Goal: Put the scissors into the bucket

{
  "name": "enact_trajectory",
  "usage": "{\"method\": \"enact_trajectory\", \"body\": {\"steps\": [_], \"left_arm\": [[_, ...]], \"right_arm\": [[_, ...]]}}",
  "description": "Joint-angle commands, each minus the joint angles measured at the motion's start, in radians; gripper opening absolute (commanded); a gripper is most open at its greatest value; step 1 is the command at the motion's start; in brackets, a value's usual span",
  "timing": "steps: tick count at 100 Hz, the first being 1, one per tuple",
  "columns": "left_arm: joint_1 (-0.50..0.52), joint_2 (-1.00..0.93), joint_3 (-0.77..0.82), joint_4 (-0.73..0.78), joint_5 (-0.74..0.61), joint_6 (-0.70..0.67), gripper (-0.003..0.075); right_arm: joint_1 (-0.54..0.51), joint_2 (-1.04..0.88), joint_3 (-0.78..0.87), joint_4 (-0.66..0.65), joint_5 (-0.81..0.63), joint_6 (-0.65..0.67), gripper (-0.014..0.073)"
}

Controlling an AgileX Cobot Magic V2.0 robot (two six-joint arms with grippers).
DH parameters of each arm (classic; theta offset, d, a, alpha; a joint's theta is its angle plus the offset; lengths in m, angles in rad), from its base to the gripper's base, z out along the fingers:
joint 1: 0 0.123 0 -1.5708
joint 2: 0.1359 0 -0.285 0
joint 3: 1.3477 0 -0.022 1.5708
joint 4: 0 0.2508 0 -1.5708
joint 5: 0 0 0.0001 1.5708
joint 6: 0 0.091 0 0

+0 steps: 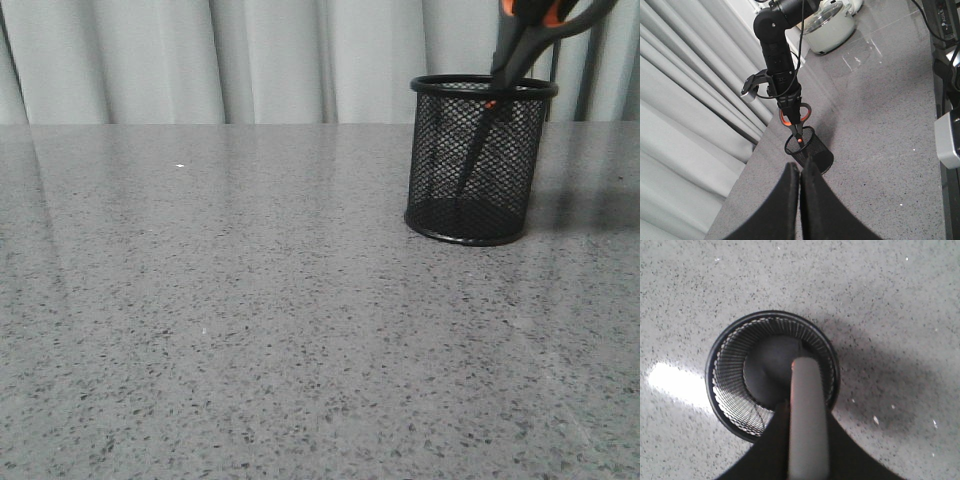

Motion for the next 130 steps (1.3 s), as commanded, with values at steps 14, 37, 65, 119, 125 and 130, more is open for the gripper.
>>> {"method": "enact_trajectory", "body": {"steps": [14, 37, 65, 119, 125, 130], "left_arm": [[-0.005, 0.019, -0.018, -0.025, -0.114, -0.015, -0.0021], [-0.005, 0.019, -0.018, -0.025, -0.135, -0.015, -0.0021], [-0.005, 0.017, 0.045, 0.116, -0.278, -0.096, -0.0021], [0.058, 0.017, 0.592, 0.158, -0.945, -0.302, -0.0021], [0.075, 0.017, 0.646, 0.147, -1.013, -0.319, -0.0021], [0.084, 0.017, 0.684, 0.123, -1.073, -0.319, -0.0021]], "right_arm": [[0.0, -0.026, -0.028, 0.015, -0.081, 0.004, 0.0155], [0.0, -0.026, -0.03, 0.017, -0.155, 0.004, 0.0475], [0.0, -0.029, -0.167, 0.011, -0.173, 0.004, 0.0496], [0.0, -0.51, 0.117, -0.035, -0.261, -0.008, -0.0054], [0.0, -0.617, 0.256, -0.035, -0.352, -0.009, -0.0054], [0.0, -0.719, 0.372, -0.035, -0.423, -0.009, -0.0054]]}}
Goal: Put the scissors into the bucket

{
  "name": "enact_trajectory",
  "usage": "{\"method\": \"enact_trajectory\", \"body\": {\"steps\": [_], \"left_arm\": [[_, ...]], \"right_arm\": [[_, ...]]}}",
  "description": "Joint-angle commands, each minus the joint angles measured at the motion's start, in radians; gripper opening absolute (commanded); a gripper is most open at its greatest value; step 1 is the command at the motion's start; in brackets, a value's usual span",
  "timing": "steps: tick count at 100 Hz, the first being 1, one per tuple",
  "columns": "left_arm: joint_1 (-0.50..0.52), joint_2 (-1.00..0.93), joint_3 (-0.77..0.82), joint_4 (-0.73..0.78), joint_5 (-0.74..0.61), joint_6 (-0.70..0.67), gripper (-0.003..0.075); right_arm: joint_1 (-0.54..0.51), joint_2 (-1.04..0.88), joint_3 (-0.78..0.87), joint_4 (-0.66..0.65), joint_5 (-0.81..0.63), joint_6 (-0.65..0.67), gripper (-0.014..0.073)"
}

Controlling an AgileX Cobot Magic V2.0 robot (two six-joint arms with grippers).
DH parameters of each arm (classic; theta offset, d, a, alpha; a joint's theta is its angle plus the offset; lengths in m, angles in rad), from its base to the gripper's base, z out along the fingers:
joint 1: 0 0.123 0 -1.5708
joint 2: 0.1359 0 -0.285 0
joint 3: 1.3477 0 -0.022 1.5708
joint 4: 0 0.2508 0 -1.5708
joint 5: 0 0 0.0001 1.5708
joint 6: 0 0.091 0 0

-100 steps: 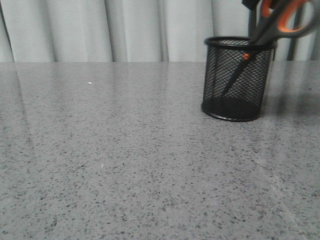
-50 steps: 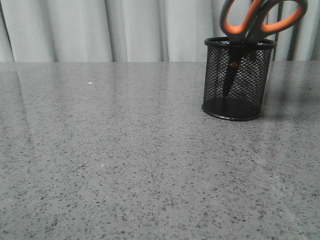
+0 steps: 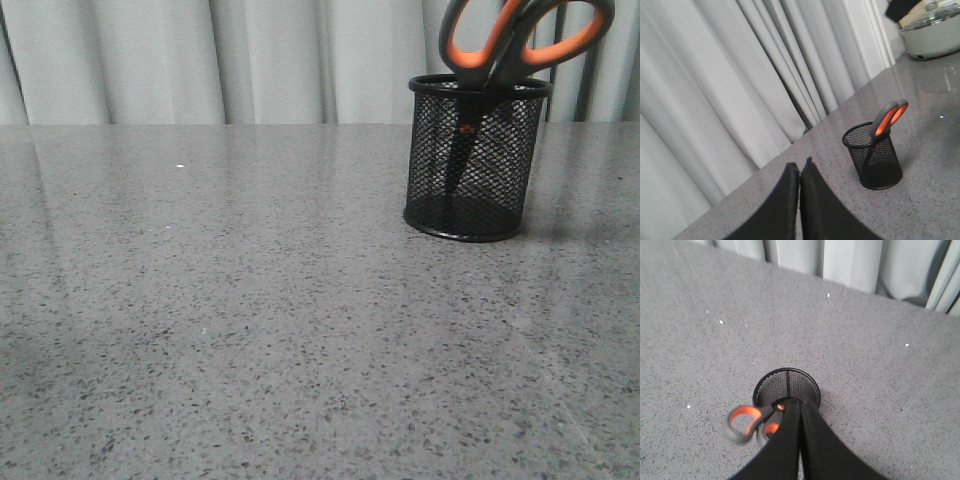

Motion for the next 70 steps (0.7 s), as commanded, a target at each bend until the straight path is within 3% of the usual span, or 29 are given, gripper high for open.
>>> {"method": "enact_trajectory", "body": {"steps": [1, 16, 30, 50, 70], "left_arm": [[0.019, 0.015, 0.036, -0.045, -0.203, -0.03, -0.0021], [0.028, 0.015, 0.121, -0.08, -0.294, -0.03, -0.0021], [0.028, 0.015, 0.155, -0.081, -0.299, -0.03, -0.0021], [0.028, 0.015, 0.176, -0.081, -0.284, -0.03, -0.0021], [0.028, 0.015, 0.176, -0.081, -0.284, -0.03, -0.0021]], "right_arm": [[0.0, -0.186, 0.164, -0.019, -0.194, -0.007, -0.0054], [0.0, -0.49, 0.493, -0.031, -0.366, -0.007, -0.0054], [-0.001, -0.699, 0.662, -0.031, -0.433, -0.007, -0.0054], [-0.001, -0.852, 0.73, -0.033, -0.44, -0.007, -0.0054], [-0.001, -0.887, 0.73, -0.037, -0.442, -0.007, -0.0054]]}}
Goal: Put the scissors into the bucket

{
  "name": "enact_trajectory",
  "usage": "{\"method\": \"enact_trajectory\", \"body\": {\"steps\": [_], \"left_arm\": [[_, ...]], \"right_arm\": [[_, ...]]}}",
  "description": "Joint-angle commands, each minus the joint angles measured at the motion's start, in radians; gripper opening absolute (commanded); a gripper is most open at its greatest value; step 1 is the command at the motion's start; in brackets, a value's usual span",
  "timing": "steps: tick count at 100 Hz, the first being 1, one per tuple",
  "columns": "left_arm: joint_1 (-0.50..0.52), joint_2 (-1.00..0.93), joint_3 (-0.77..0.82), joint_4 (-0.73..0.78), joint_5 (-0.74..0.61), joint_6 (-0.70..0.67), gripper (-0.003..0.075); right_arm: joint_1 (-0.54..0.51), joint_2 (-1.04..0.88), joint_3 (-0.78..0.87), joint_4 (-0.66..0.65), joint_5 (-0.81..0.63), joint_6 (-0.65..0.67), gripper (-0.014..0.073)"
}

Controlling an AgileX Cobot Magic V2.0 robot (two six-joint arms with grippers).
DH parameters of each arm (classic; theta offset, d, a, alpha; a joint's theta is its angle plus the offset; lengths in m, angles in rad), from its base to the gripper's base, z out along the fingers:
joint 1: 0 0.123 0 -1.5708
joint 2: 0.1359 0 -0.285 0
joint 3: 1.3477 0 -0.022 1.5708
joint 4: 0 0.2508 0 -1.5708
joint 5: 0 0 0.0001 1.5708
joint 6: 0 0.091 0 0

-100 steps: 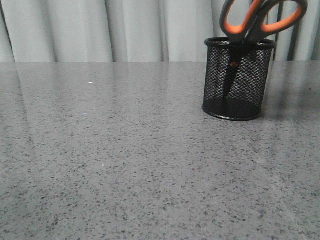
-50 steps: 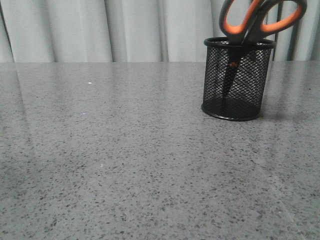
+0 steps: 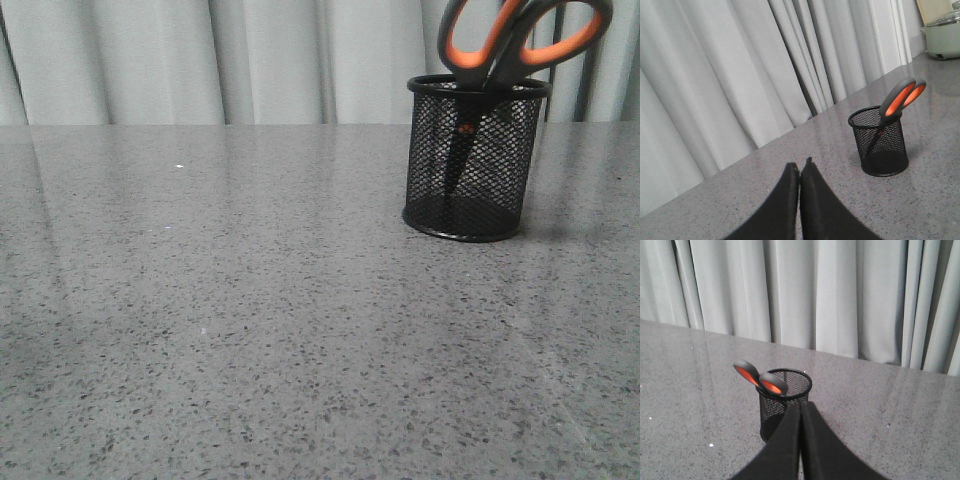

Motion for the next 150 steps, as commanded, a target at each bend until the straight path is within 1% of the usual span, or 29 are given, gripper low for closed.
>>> {"method": "enact_trajectory", "body": {"steps": [1, 52, 70, 83, 88, 95, 107, 118, 131, 138, 143, 150], "left_arm": [[0.002, 0.015, -0.029, -0.011, -0.072, -0.009, -0.0021], [0.002, 0.015, -0.029, -0.011, -0.076, -0.009, -0.0021], [0.002, 0.015, 0.033, -0.011, -0.1, -0.009, -0.0021], [0.002, 0.006, 0.12, -0.005, -0.116, -0.006, -0.0021], [0.014, -0.01, 0.151, -0.003, -0.141, -0.006, -0.0021], [0.045, -0.043, 0.186, -0.003, -0.14, -0.012, -0.0021], [0.131, -0.114, 0.236, -0.021, -0.134, -0.042, -0.0021], [0.238, -0.177, 0.285, 0.012, -0.134, -0.073, -0.0021], [0.367, -0.243, 0.353, 0.016, -0.128, -0.158, -0.0021], [0.418, -0.28, 0.388, 0.016, -0.103, -0.199, -0.0021], [0.446, -0.307, 0.386, 0.023, -0.017, -0.201, -0.0021], [0.486, -0.333, 0.386, 0.042, 0.061, -0.201, -0.0021]], "right_arm": [[-0.001, 0.01, -0.02, -0.015, -0.091, -0.005, -0.0054], [-0.001, 0.01, -0.02, -0.015, -0.091, -0.005, -0.0054], [-0.001, 0.01, -0.02, -0.015, -0.091, -0.005, -0.0054], [-0.001, 0.01, -0.02, -0.015, -0.091, -0.005, -0.0054], [-0.001, 0.01, -0.02, -0.015, -0.091, -0.005, -0.0054], [-0.001, 0.01, -0.02, -0.015, -0.091, -0.005, -0.0054], [-0.001, 0.01, -0.02, -0.015, -0.091, -0.005, -0.0054], [-0.001, 0.01, -0.02, -0.015, -0.091, -0.005, -0.0054], [-0.001, 0.01, -0.02, -0.015, -0.091, -0.005, -0.0054], [-0.001, 0.01, -0.02, -0.015, -0.091, -0.005, -0.0054], [-0.001, 0.01, -0.02, -0.015, -0.091, -0.005, -0.0054], [-0.001, 0.01, -0.02, -0.015, -0.091, -0.005, -0.0054]]}}
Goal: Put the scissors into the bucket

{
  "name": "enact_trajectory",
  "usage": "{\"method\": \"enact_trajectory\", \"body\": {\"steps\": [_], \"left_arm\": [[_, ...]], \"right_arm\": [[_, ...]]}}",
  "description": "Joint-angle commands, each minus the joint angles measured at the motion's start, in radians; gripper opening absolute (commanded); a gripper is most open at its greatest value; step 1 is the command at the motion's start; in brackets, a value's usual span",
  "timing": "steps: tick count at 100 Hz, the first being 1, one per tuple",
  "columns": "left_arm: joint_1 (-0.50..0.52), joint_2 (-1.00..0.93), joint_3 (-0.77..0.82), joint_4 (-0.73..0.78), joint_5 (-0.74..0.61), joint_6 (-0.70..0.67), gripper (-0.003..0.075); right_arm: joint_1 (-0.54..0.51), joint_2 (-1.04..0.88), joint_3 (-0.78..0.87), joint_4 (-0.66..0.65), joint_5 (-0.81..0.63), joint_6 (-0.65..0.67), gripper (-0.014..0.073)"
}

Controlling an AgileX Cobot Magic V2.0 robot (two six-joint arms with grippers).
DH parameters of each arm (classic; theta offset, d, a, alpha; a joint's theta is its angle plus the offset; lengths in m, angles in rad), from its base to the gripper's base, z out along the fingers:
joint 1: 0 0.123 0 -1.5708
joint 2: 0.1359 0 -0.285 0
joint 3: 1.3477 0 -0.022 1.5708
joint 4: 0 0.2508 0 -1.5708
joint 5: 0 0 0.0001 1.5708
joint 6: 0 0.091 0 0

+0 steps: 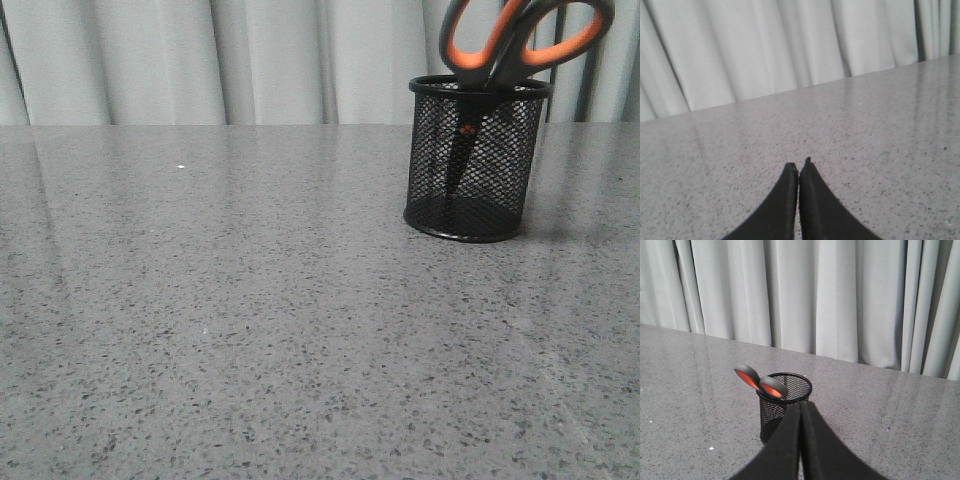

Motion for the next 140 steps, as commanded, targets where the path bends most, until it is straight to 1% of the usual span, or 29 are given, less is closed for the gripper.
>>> {"method": "enact_trajectory", "body": {"steps": [1, 17, 32, 51, 140], "left_arm": [[0.046, -0.021, 0.026, 0.019, 0.036, -0.022, -0.0021], [0.132, -0.081, 0.026, 0.03, 0.231, -0.022, -0.0021], [0.165, -0.08, 0.026, 0.03, 0.229, -0.022, -0.0021], [0.152, -0.08, 0.026, 0.03, 0.229, -0.022, -0.0021], [0.152, -0.08, 0.026, 0.027, 0.226, -0.022, -0.0021]], "right_arm": [[-0.001, 0.014, -0.02, -0.014, -0.087, -0.003, -0.0054], [-0.001, 0.014, -0.02, -0.014, -0.087, -0.003, -0.0054], [-0.001, 0.014, -0.02, -0.014, -0.087, -0.003, -0.0054], [-0.001, 0.014, -0.02, -0.014, -0.087, -0.003, -0.0054], [-0.001, 0.014, -0.02, -0.014, -0.087, -0.003, -0.0054]]}}
